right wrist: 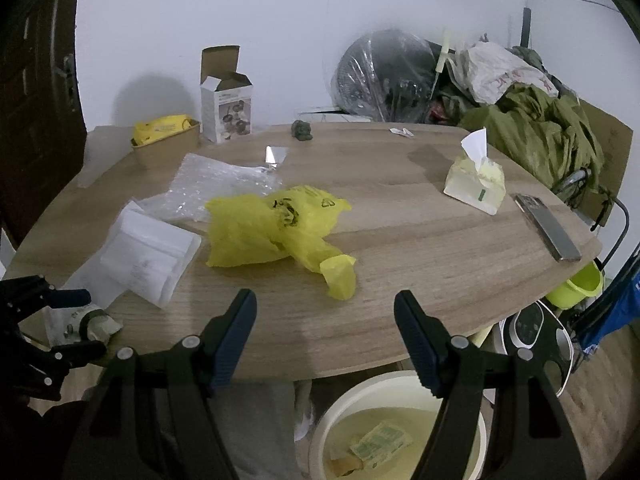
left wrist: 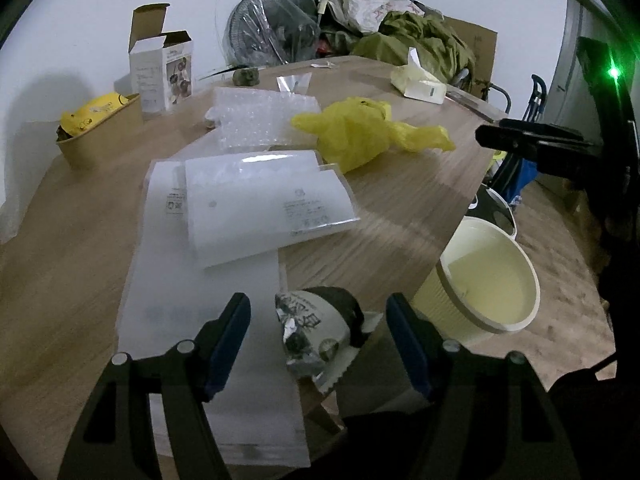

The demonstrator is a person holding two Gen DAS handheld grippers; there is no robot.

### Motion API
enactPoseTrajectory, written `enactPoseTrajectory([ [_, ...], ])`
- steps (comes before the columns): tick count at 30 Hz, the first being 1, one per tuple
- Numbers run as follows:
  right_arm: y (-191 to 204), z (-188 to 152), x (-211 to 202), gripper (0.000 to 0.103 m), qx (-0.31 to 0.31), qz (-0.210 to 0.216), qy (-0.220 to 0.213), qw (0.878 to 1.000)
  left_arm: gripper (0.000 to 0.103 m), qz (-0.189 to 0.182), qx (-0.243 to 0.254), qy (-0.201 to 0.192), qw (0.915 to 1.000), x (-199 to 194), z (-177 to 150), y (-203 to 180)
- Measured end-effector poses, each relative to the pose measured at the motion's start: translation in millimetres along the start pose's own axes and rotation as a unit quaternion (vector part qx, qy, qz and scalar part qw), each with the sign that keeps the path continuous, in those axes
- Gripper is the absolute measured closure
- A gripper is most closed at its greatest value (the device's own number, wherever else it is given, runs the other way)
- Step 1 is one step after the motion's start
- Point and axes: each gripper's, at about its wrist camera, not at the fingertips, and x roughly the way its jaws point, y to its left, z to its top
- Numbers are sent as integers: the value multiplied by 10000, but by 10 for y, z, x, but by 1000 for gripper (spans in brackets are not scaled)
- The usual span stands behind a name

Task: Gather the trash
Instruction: 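Grasp the printed snack packet on the table with the left gripper, then grasp the yellow plastic bag with the right gripper while the left holds the packet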

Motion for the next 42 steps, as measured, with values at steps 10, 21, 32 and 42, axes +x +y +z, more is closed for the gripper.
enactPoseTrajectory([
  [10, 35, 28, 30, 34, -10, 7, 22, 10000, 64, -137, 102, 117, 9998, 24, -7, -9],
  [21, 65, 56, 150, 34, -82, -33, 73, 9999, 69, -206, 34, -319, 9993, -172, 133, 17],
  [32, 259, 315, 398, 34, -374, 203, -81, 9991, 69, 83, -274, -748, 9968, -304, 335, 266],
  [42, 419, 553, 813, 22, -553, 384, 76, 9977, 69, 343, -565, -889, 9938, -329, 415, 547],
])
